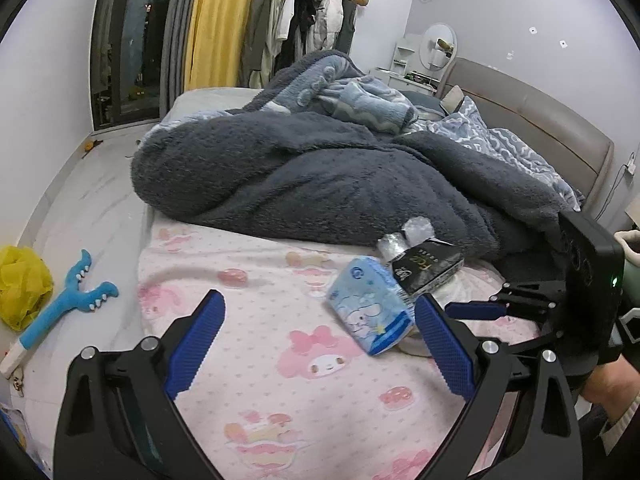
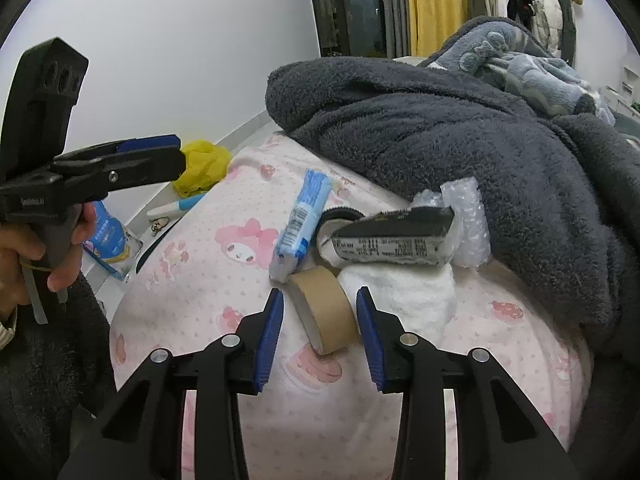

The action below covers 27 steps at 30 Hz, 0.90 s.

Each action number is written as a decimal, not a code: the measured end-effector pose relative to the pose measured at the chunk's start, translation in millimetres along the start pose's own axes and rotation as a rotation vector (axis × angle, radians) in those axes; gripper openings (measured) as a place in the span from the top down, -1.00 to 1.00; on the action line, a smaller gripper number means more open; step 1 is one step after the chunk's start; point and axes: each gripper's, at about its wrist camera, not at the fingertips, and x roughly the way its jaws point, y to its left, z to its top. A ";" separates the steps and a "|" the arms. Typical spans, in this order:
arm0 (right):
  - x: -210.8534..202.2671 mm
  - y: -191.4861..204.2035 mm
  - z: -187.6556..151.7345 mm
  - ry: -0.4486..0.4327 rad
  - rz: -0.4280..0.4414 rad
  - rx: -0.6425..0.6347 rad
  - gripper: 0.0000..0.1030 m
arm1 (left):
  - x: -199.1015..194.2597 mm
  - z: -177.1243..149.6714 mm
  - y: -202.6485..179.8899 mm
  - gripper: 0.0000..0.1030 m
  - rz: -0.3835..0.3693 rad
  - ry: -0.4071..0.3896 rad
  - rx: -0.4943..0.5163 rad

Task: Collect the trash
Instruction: 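Grasp the blue-and-white wrapper with the left gripper while the right gripper grasps the tape roll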

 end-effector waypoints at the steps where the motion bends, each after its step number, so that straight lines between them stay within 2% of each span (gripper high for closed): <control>1: 1.5 -1.3 -2.2 0.001 0.003 0.004 0.25 | 2.4 -0.1 -1.6 -0.89 -0.002 0.005 -0.002; 5: 7.3 -1.8 -4.4 0.011 0.007 -0.004 0.28 | 13.3 -1.7 -8.6 -0.89 -0.015 0.032 0.002; 10: 9.1 -3.9 -6.7 0.006 0.016 0.001 0.42 | 25.2 -3.6 -16.2 -0.88 -0.005 0.055 0.007; 11: 9.5 -5.1 -7.7 0.006 0.013 0.003 0.50 | 26.5 -3.6 -16.7 -0.88 -0.003 0.057 0.008; 14: 11.2 -6.2 -9.8 0.001 0.012 0.010 0.52 | 32.8 -5.4 -21.1 -0.86 0.012 0.064 0.015; 17: 9.0 -3.0 -11.3 -0.004 0.016 -0.009 0.55 | 38.0 -7.0 -24.9 -0.65 0.016 0.076 0.023; 20: 3.1 -3.1 -12.2 -0.015 0.017 -0.015 0.59 | 42.9 -8.2 -29.2 -0.61 0.001 0.083 0.023; 27: -11.6 -8.6 -17.4 -0.033 0.030 -0.005 0.59 | 56.3 -10.2 -44.4 -0.29 -0.002 0.107 0.036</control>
